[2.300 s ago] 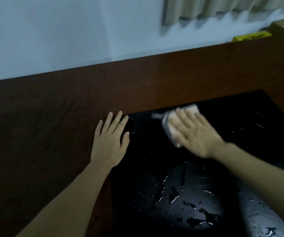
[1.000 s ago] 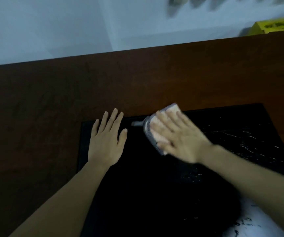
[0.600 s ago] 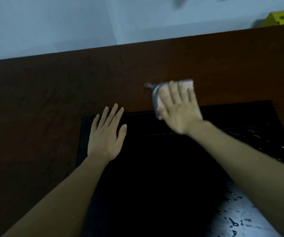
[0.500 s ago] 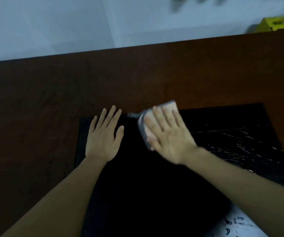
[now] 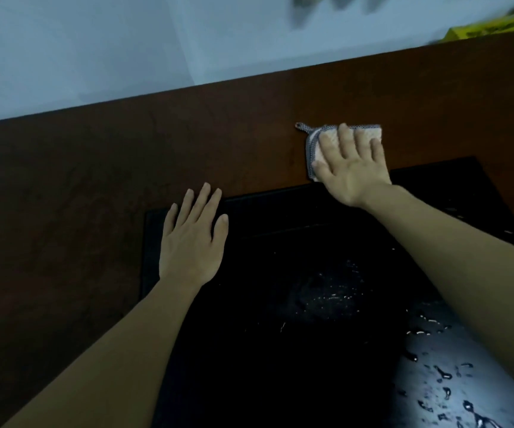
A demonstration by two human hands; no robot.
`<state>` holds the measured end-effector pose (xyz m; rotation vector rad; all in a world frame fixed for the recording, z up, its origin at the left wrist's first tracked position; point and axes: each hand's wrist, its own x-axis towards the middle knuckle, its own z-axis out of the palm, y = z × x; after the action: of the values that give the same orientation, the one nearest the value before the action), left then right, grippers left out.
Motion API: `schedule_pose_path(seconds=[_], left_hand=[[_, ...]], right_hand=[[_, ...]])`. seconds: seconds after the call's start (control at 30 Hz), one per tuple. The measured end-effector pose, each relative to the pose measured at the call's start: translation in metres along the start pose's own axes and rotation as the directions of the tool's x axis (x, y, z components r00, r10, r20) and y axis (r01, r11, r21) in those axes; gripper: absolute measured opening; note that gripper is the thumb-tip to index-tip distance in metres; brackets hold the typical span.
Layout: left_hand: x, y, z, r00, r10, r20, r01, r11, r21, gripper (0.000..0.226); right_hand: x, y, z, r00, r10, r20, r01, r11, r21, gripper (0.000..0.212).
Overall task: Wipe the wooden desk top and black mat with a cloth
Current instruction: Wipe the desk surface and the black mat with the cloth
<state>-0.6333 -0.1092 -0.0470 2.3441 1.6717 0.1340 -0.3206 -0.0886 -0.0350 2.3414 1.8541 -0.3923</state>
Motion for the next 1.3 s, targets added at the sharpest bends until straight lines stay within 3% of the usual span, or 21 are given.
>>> schedule_pose_path(seconds=[0.1, 0.23, 0.37, 0.47, 0.53, 0.63, 0.73, 0.83, 0.97, 1.07, 1.17, 1.23, 1.3], left_hand=[[-0.003, 0.002, 0.000, 1.000, 0.012, -0.016, -0.012, 1.000, -0.019, 0.066], [-0.007, 0.003, -0.002, 0.998, 0.024, -0.058, -0.029, 0.996, -0.081, 0.072], [-0.012, 0.004, -0.005, 0.993, 0.074, -0.097, -0.085, 0.989, -0.120, 0.067], [-0.012, 0.004, -0.004, 0.987, 0.117, -0.106, -0.129, 0.986, -0.110, 0.064], [-0.011, 0.003, -0.003, 0.986, 0.128, -0.108, -0.140, 0.983, -0.115, 0.063], [-0.008, 0.003, -0.001, 0.988, 0.110, -0.105, -0.121, 0.987, -0.106, 0.065], [-0.006, 0.001, 0.002, 0.989, 0.101, -0.106, -0.110, 0.990, -0.085, 0.067], [-0.007, 0.001, 0.001, 0.988, 0.113, -0.105, -0.123, 0.988, -0.098, 0.069], [-0.008, 0.002, -0.001, 0.986, 0.120, -0.114, -0.132, 0.985, -0.112, 0.067], [-0.009, 0.002, -0.001, 0.981, 0.141, -0.131, -0.155, 0.982, -0.108, 0.065], [-0.010, 0.003, -0.001, 0.975, 0.165, -0.149, -0.182, 0.978, -0.105, 0.064], [-0.010, 0.003, -0.001, 0.970, 0.182, -0.159, -0.201, 0.973, -0.110, 0.063], [-0.011, 0.002, 0.000, 0.967, 0.191, -0.170, -0.211, 0.971, -0.108, 0.062]], right_hand=[[-0.036, -0.033, 0.011, 0.999, -0.037, 0.001, 0.037, 0.999, -0.026, 0.065], [-0.128, -0.062, 0.045, 0.960, -0.277, -0.037, 0.275, 0.959, -0.063, 0.069], [-0.179, -0.035, 0.052, 0.888, -0.456, 0.056, 0.459, 0.886, -0.064, 0.068], [-0.155, 0.000, 0.041, 0.917, -0.396, 0.040, 0.398, 0.911, -0.109, 0.071], [-0.119, 0.021, 0.032, 0.971, -0.238, -0.009, 0.235, 0.961, -0.146, 0.075], [-0.066, 0.035, 0.013, 0.999, 0.032, 0.009, -0.032, 0.999, -0.036, 0.072], [-0.036, 0.016, 0.004, 0.990, 0.135, 0.037, -0.137, 0.990, 0.043, 0.065], [-0.046, -0.015, 0.012, 0.995, 0.098, 0.018, -0.099, 0.995, 0.030, 0.066], [-0.117, -0.049, 0.035, 0.992, -0.129, 0.011, 0.129, 0.989, -0.072, 0.080], [-0.167, -0.045, 0.046, 0.935, -0.352, 0.041, 0.354, 0.934, -0.054, 0.069], [-0.158, -0.009, 0.041, 0.874, -0.478, 0.087, 0.485, 0.868, -0.109, 0.066], [-0.126, 0.014, 0.034, 0.895, -0.445, 0.040, 0.445, 0.882, -0.158, 0.070], [-0.086, 0.036, 0.023, 0.955, -0.295, -0.014, 0.288, 0.942, -0.173, 0.073]])
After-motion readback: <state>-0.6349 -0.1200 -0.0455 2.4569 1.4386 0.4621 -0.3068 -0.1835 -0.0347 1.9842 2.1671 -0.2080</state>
